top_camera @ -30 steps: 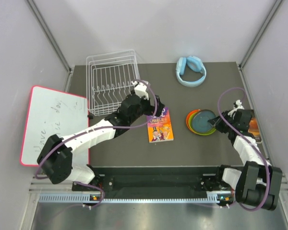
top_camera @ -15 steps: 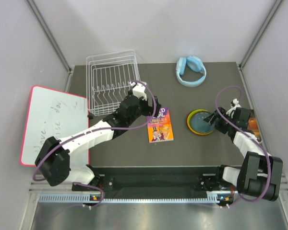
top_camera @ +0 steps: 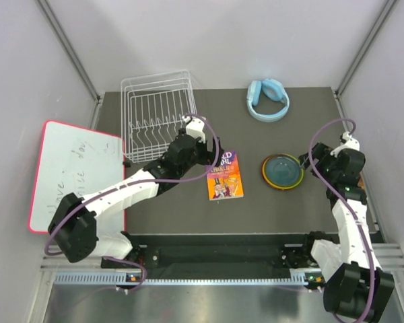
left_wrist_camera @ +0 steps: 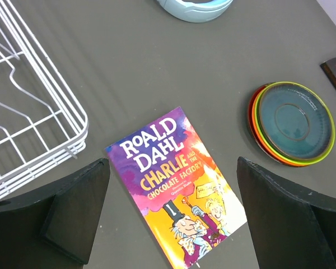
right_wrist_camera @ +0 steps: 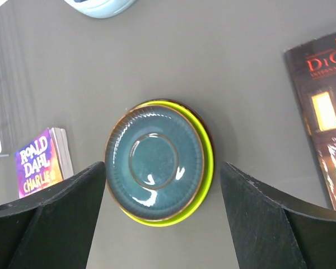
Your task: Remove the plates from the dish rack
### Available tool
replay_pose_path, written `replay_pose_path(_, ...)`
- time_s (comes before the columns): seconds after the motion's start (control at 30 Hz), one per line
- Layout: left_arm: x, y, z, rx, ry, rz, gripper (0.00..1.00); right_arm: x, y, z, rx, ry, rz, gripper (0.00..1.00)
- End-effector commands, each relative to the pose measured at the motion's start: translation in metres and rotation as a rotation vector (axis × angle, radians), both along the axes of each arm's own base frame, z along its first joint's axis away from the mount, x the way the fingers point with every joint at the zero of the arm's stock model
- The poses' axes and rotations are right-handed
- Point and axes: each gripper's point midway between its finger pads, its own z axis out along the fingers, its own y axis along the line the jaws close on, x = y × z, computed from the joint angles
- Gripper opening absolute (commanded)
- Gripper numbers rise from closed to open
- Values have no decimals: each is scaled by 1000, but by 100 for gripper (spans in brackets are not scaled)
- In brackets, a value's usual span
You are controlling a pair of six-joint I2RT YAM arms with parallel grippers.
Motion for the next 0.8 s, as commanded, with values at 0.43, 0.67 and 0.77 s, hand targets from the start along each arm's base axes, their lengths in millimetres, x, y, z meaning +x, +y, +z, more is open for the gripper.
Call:
replay_pose_path(0.43,0,101,30,65,-127,406,99,3,29,-4,-252,-70,-14,80)
replay_pose_path(0.67,-2,120,8,58,-91,412,99,2,53,16,-407,-204,-23,78)
replay_pose_path(0.77,-5,128,8,69,-106,433,99,-1,57,21,-444,-254,-48,78)
